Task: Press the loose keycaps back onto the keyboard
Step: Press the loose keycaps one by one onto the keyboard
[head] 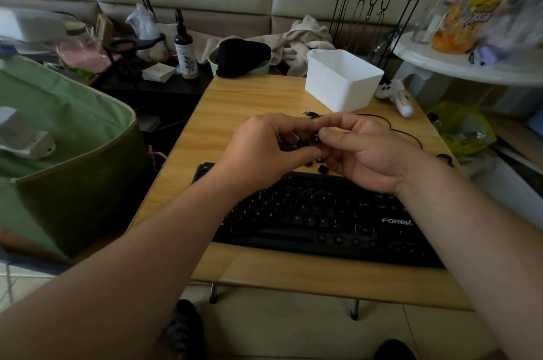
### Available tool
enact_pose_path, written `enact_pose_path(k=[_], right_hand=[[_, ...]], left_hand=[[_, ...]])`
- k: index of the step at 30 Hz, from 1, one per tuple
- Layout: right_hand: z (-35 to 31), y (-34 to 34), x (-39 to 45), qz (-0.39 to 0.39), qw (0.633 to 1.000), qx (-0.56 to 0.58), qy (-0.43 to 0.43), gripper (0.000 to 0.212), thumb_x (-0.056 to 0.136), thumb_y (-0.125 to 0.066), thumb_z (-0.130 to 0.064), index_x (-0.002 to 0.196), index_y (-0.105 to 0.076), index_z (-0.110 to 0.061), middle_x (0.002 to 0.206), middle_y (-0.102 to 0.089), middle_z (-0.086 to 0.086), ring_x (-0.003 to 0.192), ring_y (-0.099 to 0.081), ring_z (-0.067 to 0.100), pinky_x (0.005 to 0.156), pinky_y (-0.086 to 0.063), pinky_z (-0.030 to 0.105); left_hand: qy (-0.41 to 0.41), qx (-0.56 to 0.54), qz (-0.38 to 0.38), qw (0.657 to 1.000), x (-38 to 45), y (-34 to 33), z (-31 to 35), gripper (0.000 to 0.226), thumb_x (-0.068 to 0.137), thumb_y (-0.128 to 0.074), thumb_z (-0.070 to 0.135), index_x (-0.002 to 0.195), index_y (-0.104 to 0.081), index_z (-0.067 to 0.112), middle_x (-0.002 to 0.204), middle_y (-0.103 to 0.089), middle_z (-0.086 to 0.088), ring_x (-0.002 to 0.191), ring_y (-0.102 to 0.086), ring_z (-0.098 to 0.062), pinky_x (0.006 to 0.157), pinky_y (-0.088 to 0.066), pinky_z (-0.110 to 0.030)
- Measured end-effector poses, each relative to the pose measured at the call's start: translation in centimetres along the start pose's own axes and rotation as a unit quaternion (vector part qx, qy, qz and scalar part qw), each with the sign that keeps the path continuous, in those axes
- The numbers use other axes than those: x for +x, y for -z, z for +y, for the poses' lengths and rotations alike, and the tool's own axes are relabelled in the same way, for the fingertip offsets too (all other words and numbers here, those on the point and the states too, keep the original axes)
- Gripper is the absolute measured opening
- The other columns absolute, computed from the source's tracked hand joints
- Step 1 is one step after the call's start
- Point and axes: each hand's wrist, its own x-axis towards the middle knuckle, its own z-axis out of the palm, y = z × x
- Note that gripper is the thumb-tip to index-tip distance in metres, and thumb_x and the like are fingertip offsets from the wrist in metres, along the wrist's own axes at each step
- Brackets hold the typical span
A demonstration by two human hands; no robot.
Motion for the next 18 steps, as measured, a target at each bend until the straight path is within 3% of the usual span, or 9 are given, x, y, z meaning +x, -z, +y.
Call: enact_pose_path(k=[3, 6, 11, 15, 18], right_hand=[[0.2, -1.5, -0.1, 0.0, 1.0, 0.012, 0.016, 0.035, 0.075, -0.075, -0.007, 0.108, -0.07, -0.017, 0.103, -0.073, 0.015, 0.079, -0.067, 0.018, 0.069, -0.052, 0.025], [0.4, -2.6, -0.2, -0.003, 1.0, 0.026, 0.005, 0.038, 0.075, -0.074, -0.005, 0.112, -0.069, -0.017, 0.106, -0.075, 0.014, 0.084, -0.071, 0.02, 0.072, -0.058, 0.027], [0.8, -3.0, -0.6, 0.01, 1.0, -0.005, 0.027, 0.034, 0.073, -0.073, -0.002, 0.104, -0.074, -0.015, 0.096, -0.073, 0.015, 0.086, -0.072, 0.027, 0.068, -0.059, 0.027], [1.3, -3.4, -0.5, 0.024, 0.986, -0.127, 0.103, 0.034, 0.082, -0.074, 0.012, 0.103, -0.077, -0.014, 0.093, -0.076, 0.017, 0.088, -0.072, 0.027, 0.075, -0.06, 0.026], [1.6, -3.9, -0.6, 0.052, 0.953, -0.248, 0.167, 0.032, 0.083, -0.079, 0.006, 0.097, -0.08, -0.023, 0.096, -0.079, 0.006, 0.094, -0.075, 0.02, 0.085, -0.061, 0.03]], left_hand=[[-0.016, 0.01, 0.007, 1.0, 0.0, 0.7, -0.3, 0.038, 0.078, -0.088, 0.04, 0.114, -0.077, 0.04, 0.1, -0.072, 0.019, 0.092, -0.068, -0.004, 0.078, -0.048, -0.016], [-0.028, 0.03, -0.007, 0.999, 0.0, 1.7, -0.3, 0.034, 0.081, -0.087, 0.032, 0.113, -0.078, 0.039, 0.101, -0.067, 0.014, 0.091, -0.063, -0.006, 0.074, -0.042, -0.007], [-0.013, 0.032, -0.05, 0.998, -0.7, 3.3, -0.1, 0.037, 0.083, -0.086, 0.026, 0.115, -0.075, 0.041, 0.103, -0.073, 0.021, 0.094, -0.066, 0.0, 0.08, -0.048, -0.011], [0.059, -0.039, -0.049, 0.996, -0.9, 3.9, -0.4, 0.036, 0.082, -0.086, 0.013, 0.106, -0.067, 0.031, 0.093, -0.077, 0.018, 0.083, -0.07, 0.001, 0.077, -0.052, -0.016], [0.089, -0.051, -0.064, 0.993, -0.9, 4.2, -0.5, 0.037, 0.084, -0.085, 0.014, 0.109, -0.061, 0.028, 0.091, -0.079, 0.013, 0.08, -0.072, -0.002, 0.077, -0.053, -0.023]])
